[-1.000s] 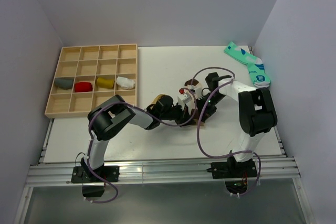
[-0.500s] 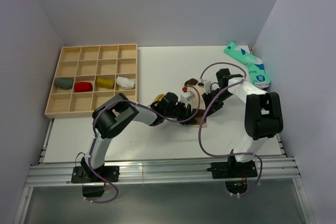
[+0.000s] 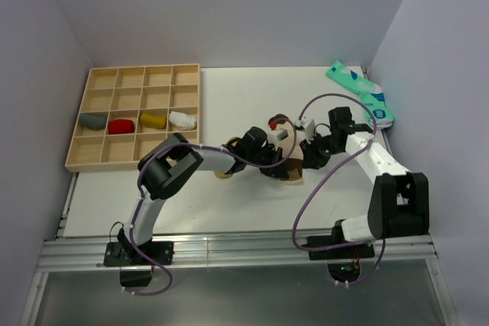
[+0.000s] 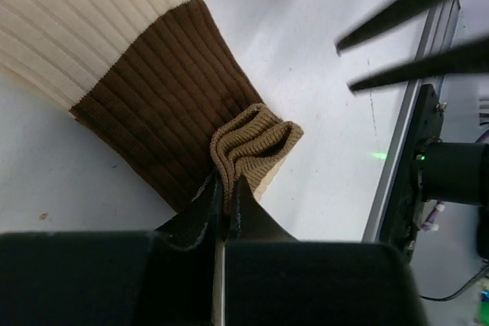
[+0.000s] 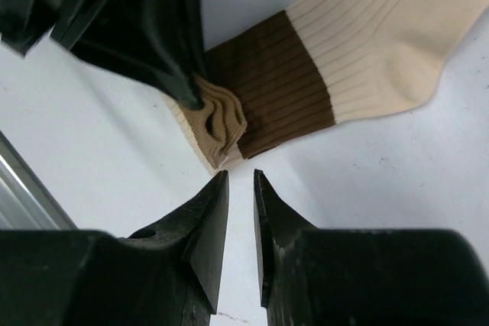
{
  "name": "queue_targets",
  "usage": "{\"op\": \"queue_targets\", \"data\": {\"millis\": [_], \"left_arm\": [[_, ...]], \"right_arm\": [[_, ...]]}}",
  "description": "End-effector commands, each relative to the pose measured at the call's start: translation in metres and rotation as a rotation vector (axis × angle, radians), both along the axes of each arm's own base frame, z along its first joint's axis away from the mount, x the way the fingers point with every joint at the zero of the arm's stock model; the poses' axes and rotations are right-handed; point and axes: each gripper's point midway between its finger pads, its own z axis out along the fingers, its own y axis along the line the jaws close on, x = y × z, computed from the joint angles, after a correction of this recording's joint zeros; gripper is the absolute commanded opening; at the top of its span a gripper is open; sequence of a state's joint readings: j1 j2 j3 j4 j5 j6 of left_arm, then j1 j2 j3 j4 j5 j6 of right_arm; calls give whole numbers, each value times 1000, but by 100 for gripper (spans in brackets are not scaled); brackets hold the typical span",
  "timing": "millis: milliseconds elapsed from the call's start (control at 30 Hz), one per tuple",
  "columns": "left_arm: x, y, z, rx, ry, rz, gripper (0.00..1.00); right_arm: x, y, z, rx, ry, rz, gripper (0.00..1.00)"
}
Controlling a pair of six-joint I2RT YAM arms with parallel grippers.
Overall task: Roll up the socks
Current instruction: Roll the sock at the center of the board.
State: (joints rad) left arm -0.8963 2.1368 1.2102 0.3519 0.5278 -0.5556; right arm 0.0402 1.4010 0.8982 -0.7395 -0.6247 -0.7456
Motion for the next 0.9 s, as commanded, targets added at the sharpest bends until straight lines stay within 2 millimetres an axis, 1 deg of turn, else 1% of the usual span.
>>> {"op": "queue_targets", "data": {"millis": [0,67,100,133,167,200,267,433,500,533,567,633,700,767,833,867], "left_arm": [[-6,2,-10,47,141,-3,0],[-6,5,-15,63,187,8,0],[-5,3,-13,62,196,5,0],[-4,3,-16,71,208,10,0],[-4,3,-15,74,219,13,0],[-4,2,-15,78,231,16,0],[-4,1,-16,82,259,23,0],[-3,1,-20,80,322,37,0],[-4,1,-21,81,343,40,0],[-4,1,-24,83,354,43,0],[-6,0,-21,67,367,40,0],[-6,2,-26,73,385,51,0],[-6,3,-28,72,393,58,1],[-6,2,-27,72,401,61,0],[-7,3,-28,74,405,57,0],[-7,3,-27,74,403,56,0]], "right_arm": [[0,4,11,8,-162,111,27],[-4,3,7,-4,-211,141,28],[-5,3,10,-10,-247,157,28],[-5,4,10,-12,-274,169,29],[-10,4,6,-21,-289,204,30],[-12,5,8,-23,-311,222,31],[-18,6,5,-23,-333,269,36],[-25,15,2,2,-327,340,38],[-25,17,0,8,-329,363,38],[-22,18,0,6,-342,368,38],[-24,19,-2,8,-332,372,38],[-16,20,1,5,-358,361,41],[-14,20,5,6,-373,362,41],[-18,21,11,14,-373,379,40],[-23,22,16,14,-392,394,42],[-26,20,11,-1,-395,402,42]]}}
